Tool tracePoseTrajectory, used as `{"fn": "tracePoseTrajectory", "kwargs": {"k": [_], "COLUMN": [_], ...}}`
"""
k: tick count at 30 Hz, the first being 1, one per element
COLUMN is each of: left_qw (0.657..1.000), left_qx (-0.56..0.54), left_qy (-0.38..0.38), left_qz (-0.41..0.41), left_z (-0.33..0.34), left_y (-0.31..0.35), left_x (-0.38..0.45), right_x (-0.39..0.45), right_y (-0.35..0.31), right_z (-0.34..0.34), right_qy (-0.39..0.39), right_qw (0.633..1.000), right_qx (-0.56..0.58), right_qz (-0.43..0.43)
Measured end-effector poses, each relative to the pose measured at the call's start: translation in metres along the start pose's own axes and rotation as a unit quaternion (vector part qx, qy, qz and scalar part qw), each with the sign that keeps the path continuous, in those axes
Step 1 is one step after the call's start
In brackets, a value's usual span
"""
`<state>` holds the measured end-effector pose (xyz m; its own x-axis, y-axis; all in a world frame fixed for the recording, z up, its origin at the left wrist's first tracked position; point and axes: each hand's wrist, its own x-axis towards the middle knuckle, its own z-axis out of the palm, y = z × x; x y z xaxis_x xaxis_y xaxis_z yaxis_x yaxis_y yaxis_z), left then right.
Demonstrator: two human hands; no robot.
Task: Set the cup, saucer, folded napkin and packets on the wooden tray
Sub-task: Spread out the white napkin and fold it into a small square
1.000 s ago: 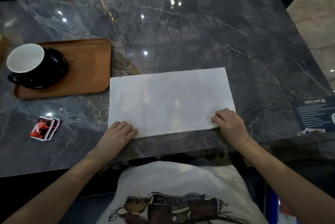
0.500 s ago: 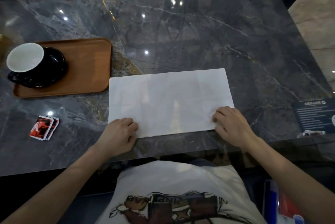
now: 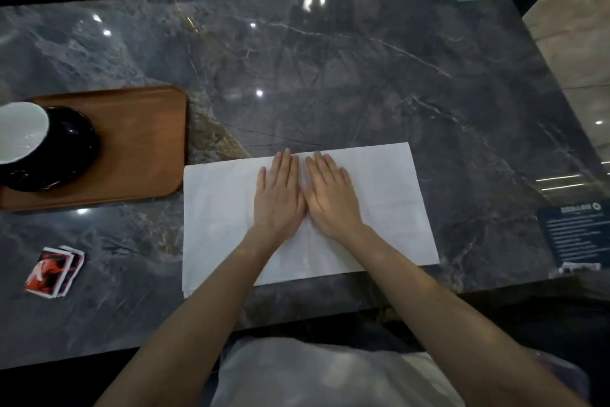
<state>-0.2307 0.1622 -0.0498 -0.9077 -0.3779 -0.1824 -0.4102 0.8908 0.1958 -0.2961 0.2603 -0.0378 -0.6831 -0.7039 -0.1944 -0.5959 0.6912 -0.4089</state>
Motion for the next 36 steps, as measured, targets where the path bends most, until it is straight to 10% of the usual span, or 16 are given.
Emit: {"fn": "tracePoseTrajectory", "kwargs": {"k": [22,30,36], "left_qw": [0.991,0.997,0.999], "left_qx": [-0.015,-0.076,-0.036], "left_qy": [0.038,0.020,0.007], "left_qz": [-0.128,-0.023,-0.023], "left_z": [-0.009,-0.003,0.014], "left_y": [-0.089,-0.007,-0.032], "left_x": [-0.027,-0.024,-0.050], "right_x": [0.001,-0.017,-0.036], "right_y": [0.083,0.017,0.047], "right_z": [-0.024,0.004,0.011], "right_qy": [0.044,0.019,0.016], "right_qw": [0.977,0.998,0.994], "right_qx": [-0.085,-0.060,-0.109], "right_qz": [0.189,-0.007,0.000]}}
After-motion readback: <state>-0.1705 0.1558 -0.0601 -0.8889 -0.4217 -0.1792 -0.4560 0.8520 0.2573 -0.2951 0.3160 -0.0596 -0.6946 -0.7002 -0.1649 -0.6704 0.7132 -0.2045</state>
